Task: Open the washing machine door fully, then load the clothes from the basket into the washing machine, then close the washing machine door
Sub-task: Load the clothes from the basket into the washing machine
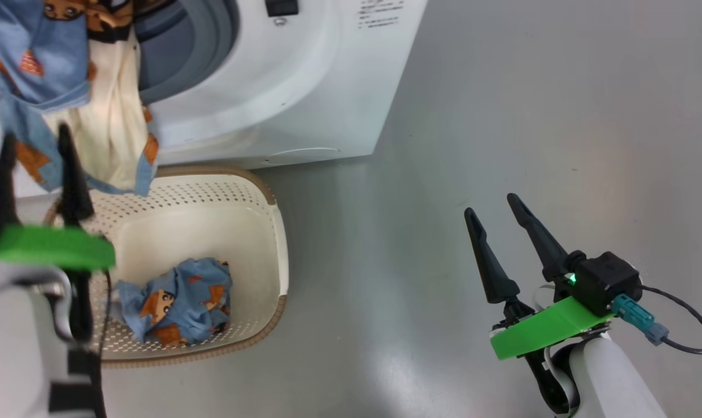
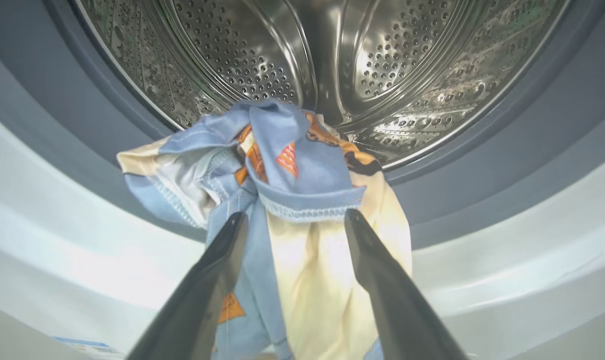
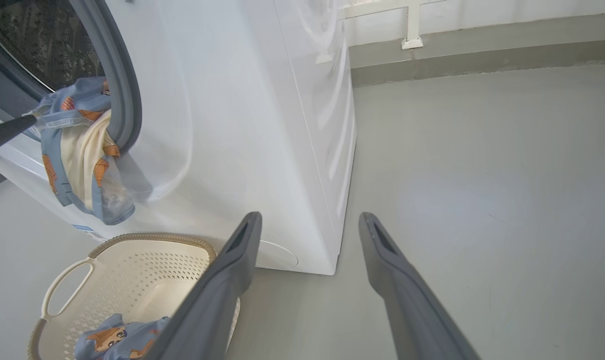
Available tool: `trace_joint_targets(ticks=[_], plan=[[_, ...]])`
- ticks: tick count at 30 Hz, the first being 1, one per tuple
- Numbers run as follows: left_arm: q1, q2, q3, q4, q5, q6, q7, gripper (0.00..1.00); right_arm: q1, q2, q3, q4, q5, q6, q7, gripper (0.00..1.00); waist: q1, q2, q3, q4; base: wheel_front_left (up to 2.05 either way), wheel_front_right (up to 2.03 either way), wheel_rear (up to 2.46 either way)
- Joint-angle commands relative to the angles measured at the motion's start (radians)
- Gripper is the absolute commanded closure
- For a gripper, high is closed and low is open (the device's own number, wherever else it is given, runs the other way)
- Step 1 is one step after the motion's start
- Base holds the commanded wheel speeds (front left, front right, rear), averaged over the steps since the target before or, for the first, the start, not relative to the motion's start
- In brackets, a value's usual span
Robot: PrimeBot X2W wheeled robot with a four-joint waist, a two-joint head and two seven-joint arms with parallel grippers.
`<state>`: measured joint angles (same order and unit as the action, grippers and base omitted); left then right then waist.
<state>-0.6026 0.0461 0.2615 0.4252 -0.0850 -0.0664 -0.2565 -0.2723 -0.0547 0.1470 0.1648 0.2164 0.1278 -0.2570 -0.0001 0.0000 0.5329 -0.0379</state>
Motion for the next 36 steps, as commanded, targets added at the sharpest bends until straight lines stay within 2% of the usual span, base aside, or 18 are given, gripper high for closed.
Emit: trace_joint_targets(ticks=[1, 6, 12, 17, 25, 31, 36], plan=[[0.074, 0.024, 0.014, -0.055, -0.007, 0.000, -0.005, 0.00, 0.005, 0.005, 0.014, -0.027, -0.022, 0.003, -0.005, 0.00, 0.0001, 0.0000, -0.008, 0.012, 0.00, 0.00, 0.00], [0.174, 0.011, -0.005, -0.128, -0.019, 0.006, -0.005, 0.00, 0.009, 0.005, -0.004, -0.032, -0.043, 0.003, -0.005, 0.00, 0.0001, 0.0000, -0.015, 0.023, 0.00, 0.00, 0.00], [0.316, 0.005, -0.034, -0.234, -0.061, 0.035, -0.005, 0.00, 0.011, 0.005, -0.015, -0.035, -0.060, 0.003, -0.005, 0.00, 0.0001, 0.0000, -0.030, 0.028, 0.00, 0.00, 0.00], [0.442, 0.004, -0.123, -0.309, -0.140, 0.101, -0.005, 0.00, 0.030, 0.005, -0.035, -0.031, -0.066, 0.003, -0.005, 0.00, 0.0001, 0.0000, -0.059, 0.039, 0.00, 0.00, 0.00], [0.575, 0.004, -0.175, -0.450, -0.195, 0.188, -0.005, 0.00, 0.045, 0.005, -0.066, -0.041, -0.066, 0.003, -0.005, 0.00, 0.0001, 0.0000, -0.073, 0.043, 0.00, 0.00, 0.00], [0.607, 0.004, -0.184, -0.493, -0.211, 0.214, -0.005, 0.00, 0.048, 0.005, -0.070, -0.042, -0.068, 0.003, -0.005, 0.00, 0.0001, 0.0000, -0.070, 0.047, 0.00, 0.00, 0.00], [0.608, 0.004, -0.176, -0.489, -0.214, 0.213, -0.005, 0.00, 0.043, 0.005, -0.063, -0.039, -0.063, 0.003, -0.005, 0.00, 0.0001, 0.0000, -0.067, 0.043, 0.00, 0.00, 0.00]])
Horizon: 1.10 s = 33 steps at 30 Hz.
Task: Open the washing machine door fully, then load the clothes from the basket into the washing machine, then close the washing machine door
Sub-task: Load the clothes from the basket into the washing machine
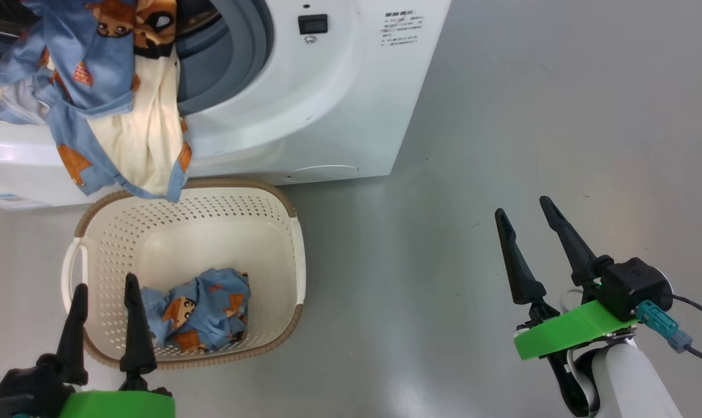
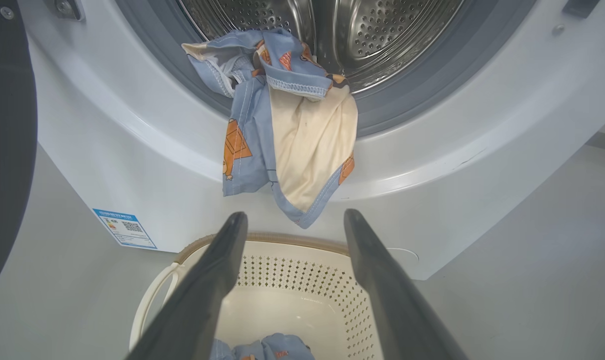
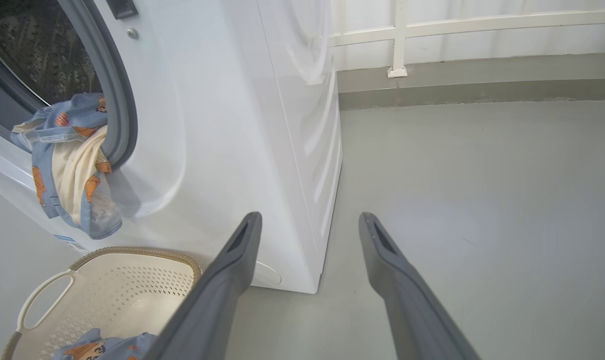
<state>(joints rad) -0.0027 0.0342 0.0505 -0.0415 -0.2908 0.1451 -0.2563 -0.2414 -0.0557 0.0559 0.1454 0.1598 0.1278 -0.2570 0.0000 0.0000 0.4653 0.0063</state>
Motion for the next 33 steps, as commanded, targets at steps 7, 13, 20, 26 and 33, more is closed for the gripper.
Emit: trace_joint_targets(ticks=[7, 13, 20, 26, 33], plan=[[0.002, 0.016, 0.037, -0.020, -0.003, 0.007, -0.006, 0.00, 0.009, 0.005, 0.034, -0.018, 0.003, 0.003, -0.005, 0.00, 0.0000, 0.0000, 0.007, -0.009, 0.00, 0.00, 0.00], [-0.015, 0.016, 0.045, -0.006, -0.004, 0.004, -0.006, 0.00, 0.005, 0.005, 0.036, -0.019, 0.009, 0.003, -0.005, 0.00, 0.0000, 0.0000, 0.014, -0.014, 0.00, 0.00, 0.00], [-0.106, 0.020, 0.065, 0.073, -0.046, -0.037, -0.006, 0.00, -0.008, 0.005, 0.039, -0.026, 0.008, 0.003, -0.005, 0.00, 0.0000, 0.0000, 0.042, -0.026, 0.00, 0.00, 0.00], [-0.249, 0.041, 0.106, 0.191, -0.090, -0.113, -0.006, 0.00, -0.019, 0.005, 0.039, -0.033, 0.003, 0.003, -0.005, 0.00, 0.0000, 0.0000, 0.078, -0.047, 0.00, 0.00, 0.00], [-0.419, 0.077, 0.145, 0.348, -0.108, -0.220, -0.006, 0.00, -0.035, 0.005, 0.047, -0.042, -0.001, 0.003, -0.005, 0.00, 0.0000, 0.0000, 0.130, -0.087, 0.00, 0.00, 0.00]])
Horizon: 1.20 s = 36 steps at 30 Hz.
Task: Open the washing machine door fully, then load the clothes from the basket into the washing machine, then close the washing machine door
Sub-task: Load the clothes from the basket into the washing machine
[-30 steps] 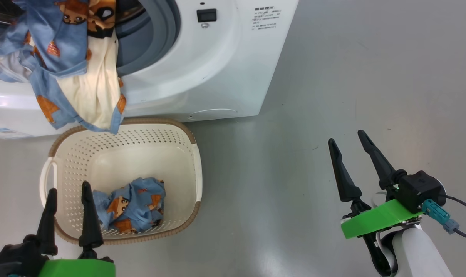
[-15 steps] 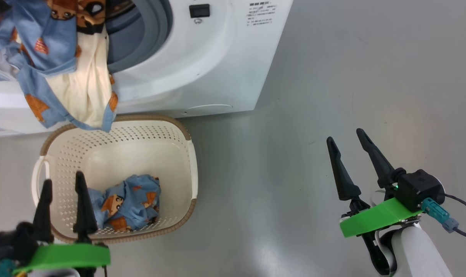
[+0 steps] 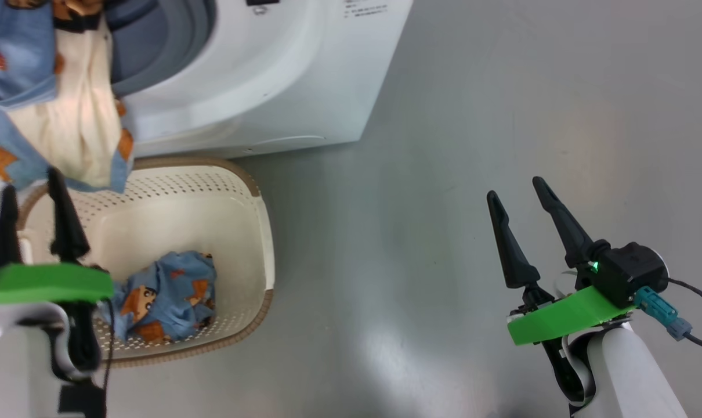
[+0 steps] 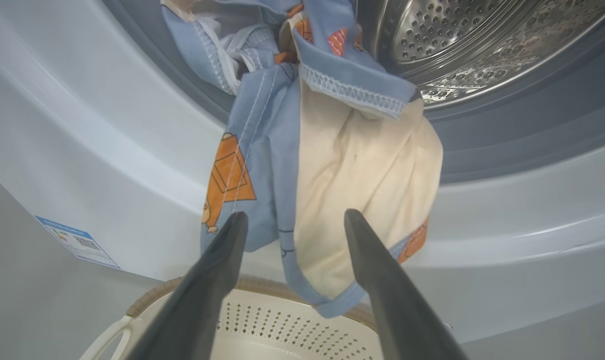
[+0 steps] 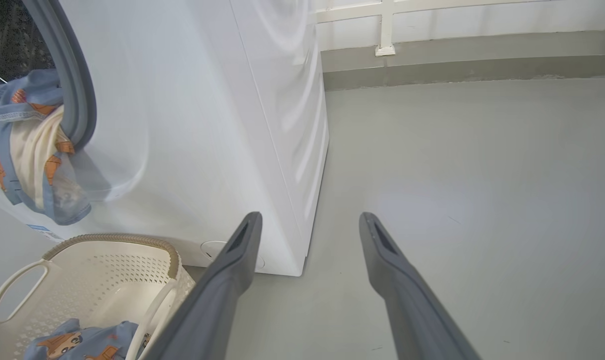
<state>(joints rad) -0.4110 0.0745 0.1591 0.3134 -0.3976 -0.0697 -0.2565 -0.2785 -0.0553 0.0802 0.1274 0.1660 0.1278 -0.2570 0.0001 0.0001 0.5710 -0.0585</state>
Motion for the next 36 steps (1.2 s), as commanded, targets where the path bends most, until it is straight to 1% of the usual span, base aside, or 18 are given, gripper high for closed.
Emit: trace_joint_targets(ticks=[1, 6, 11, 17, 26, 32, 33, 36], plan=[[-0.031, 0.041, 0.043, 0.011, 0.002, -0.012, -0.005, 0.00, 0.001, 0.005, 0.021, -0.025, -0.008, 0.003, -0.005, 0.00, -0.0001, -0.0001, 0.031, -0.027, 0.00, 0.00, 0.00], [-0.112, 0.065, 0.084, 0.091, 0.019, -0.033, -0.005, 0.00, 0.000, 0.005, 0.017, -0.031, -0.011, 0.003, -0.005, 0.00, -0.0001, -0.0001, 0.055, -0.045, 0.00, 0.00, 0.00], [-0.160, 0.069, 0.117, 0.152, 0.016, -0.050, -0.005, 0.00, -0.003, 0.005, 0.017, -0.034, -0.011, 0.003, -0.005, 0.00, -0.0001, -0.0001, 0.063, -0.053, 0.00, 0.00, 0.00], [-0.202, 0.067, 0.137, 0.215, -0.028, -0.060, -0.005, 0.00, -0.006, 0.005, 0.025, -0.033, -0.016, 0.003, -0.005, 0.00, -0.0001, -0.0001, 0.068, -0.052, 0.00, 0.00, 0.00], [-0.242, 0.085, 0.094, 0.208, -0.086, -0.061, -0.005, 0.00, -0.013, 0.005, 0.034, -0.030, -0.019, 0.003, -0.005, 0.00, -0.0001, -0.0001, 0.078, -0.046, 0.00, 0.00, 0.00], [-0.256, 0.097, 0.087, 0.198, -0.108, -0.061, -0.005, 0.00, -0.020, 0.005, 0.040, -0.029, -0.018, 0.003, -0.005, 0.00, -0.0001, -0.0001, 0.087, -0.051, 0.00, 0.00, 0.00], [-0.259, 0.098, 0.087, 0.194, -0.109, -0.061, -0.005, 0.02, -0.020, 0.005, 0.041, -0.030, -0.018, 0.003, -0.005, 0.00, -0.0001, -0.0001, 0.089, -0.052, 0.00, 0.00, 0.00], [-0.264, 0.099, 0.087, 0.180, -0.108, -0.061, -0.005, 0.40, -0.021, 0.005, 0.038, -0.031, -0.017, 0.003, -0.005, 0.00, -0.0001, -0.0001, 0.094, -0.052, 0.00, 0.00, 0.00]])
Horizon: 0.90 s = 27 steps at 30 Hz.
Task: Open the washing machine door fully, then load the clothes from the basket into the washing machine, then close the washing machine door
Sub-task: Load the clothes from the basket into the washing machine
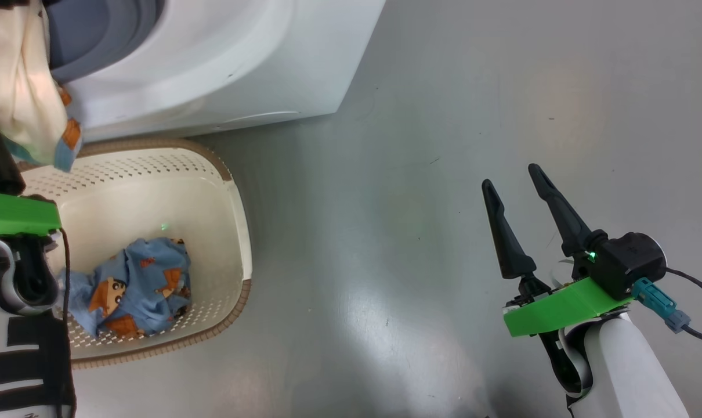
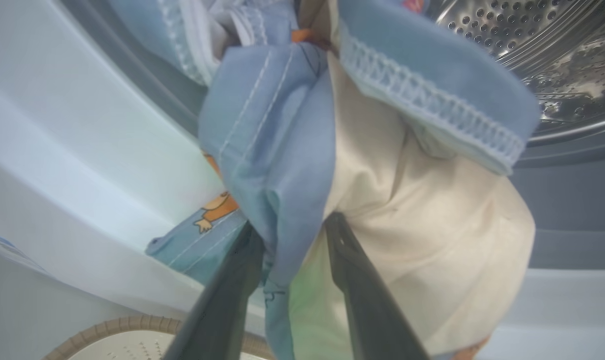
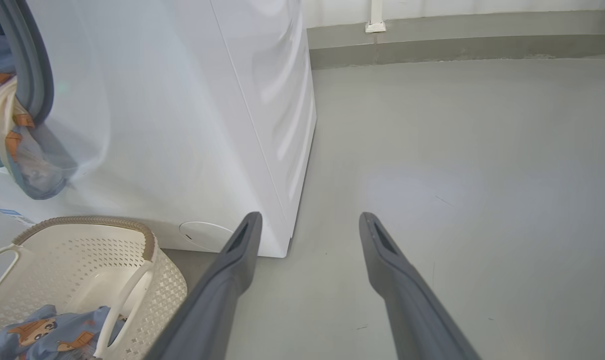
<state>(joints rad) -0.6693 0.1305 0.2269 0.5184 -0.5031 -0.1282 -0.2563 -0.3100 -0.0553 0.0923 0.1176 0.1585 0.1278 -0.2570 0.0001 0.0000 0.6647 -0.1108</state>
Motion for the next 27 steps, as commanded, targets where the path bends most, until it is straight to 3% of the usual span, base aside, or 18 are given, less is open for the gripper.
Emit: trace_joint_targets(ticks=[1, 2, 3, 5, 6, 18, 27], plan=[[-0.008, 0.042, 0.018, -0.032, 0.003, -0.002, -0.006, 0.53, 0.012, 0.005, 0.024, -0.022, -0.010, 0.003, -0.005, 0.00, -0.0001, 0.0000, 0.003, 0.001, 0.00, 0.00, 0.00], [-0.008, 0.042, 0.018, -0.032, 0.003, -0.002, -0.006, 0.53, 0.012, 0.005, 0.024, -0.022, -0.010, 0.003, -0.005, 0.00, -0.0001, 0.0000, 0.003, 0.001, 0.00, 0.00, 0.00], [-0.009, 0.041, 0.018, -0.039, 0.006, -0.002, -0.006, 0.62, 0.012, 0.005, 0.022, -0.023, -0.010, 0.003, -0.005, 0.00, -0.0001, 0.0000, 0.004, 0.002, 0.00, 0.00, 0.00], [-0.007, 0.038, 0.019, -0.046, 0.007, -0.002, -0.006, 0.97, 0.013, 0.005, 0.020, -0.023, -0.011, 0.003, -0.005, 0.00, -0.0001, 0.0000, 0.003, 0.005, 0.00, 0.00, 0.00], [-0.005, 0.036, 0.019, -0.051, 0.006, -0.002, -0.006, 1.00, 0.013, 0.005, 0.020, -0.024, -0.010, 0.003, -0.005, 0.00, -0.0001, 0.0000, 0.003, 0.007, 0.00, 0.00, 0.00], [0.079, 0.004, 0.002, -0.186, 0.061, -0.002, -0.006, 1.00, 0.015, 0.005, 0.014, -0.012, -0.002, 0.003, -0.005, 0.00, -0.0001, 0.0000, -0.013, 0.035, 0.00, 0.00, 0.00], [0.043, 0.008, 0.008, -0.271, 0.097, -0.002, -0.006, 1.00, 0.012, 0.005, 0.032, -0.005, 0.008, 0.003, -0.005, 0.00, -0.0001, 0.0000, -0.023, 0.024, 0.00, 0.00, 0.00]])
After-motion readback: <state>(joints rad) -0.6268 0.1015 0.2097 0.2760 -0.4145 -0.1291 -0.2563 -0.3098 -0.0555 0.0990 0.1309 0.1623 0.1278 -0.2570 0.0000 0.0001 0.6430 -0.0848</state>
